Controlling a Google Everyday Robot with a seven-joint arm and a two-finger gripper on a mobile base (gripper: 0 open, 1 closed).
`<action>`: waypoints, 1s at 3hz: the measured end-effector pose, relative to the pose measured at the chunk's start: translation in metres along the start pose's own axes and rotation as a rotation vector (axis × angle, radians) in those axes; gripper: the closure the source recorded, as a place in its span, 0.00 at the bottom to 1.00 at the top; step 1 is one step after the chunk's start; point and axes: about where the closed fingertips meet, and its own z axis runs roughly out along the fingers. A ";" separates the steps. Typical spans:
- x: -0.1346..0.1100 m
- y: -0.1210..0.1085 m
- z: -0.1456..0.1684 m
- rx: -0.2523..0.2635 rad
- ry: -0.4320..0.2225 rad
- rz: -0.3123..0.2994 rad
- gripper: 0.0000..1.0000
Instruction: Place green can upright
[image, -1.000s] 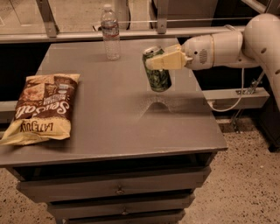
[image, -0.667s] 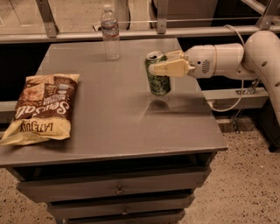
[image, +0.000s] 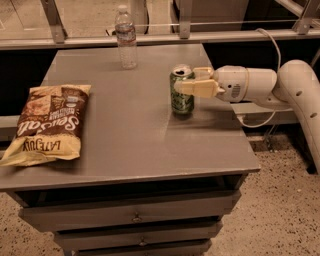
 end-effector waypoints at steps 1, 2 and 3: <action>-0.008 0.001 -0.001 0.011 0.016 0.004 0.74; -0.016 0.003 -0.003 0.014 0.041 0.014 0.51; -0.021 0.002 -0.007 0.019 0.063 0.019 0.20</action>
Offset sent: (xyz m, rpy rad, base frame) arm 0.0004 -0.0128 -0.0281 0.0761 -0.0111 -0.0073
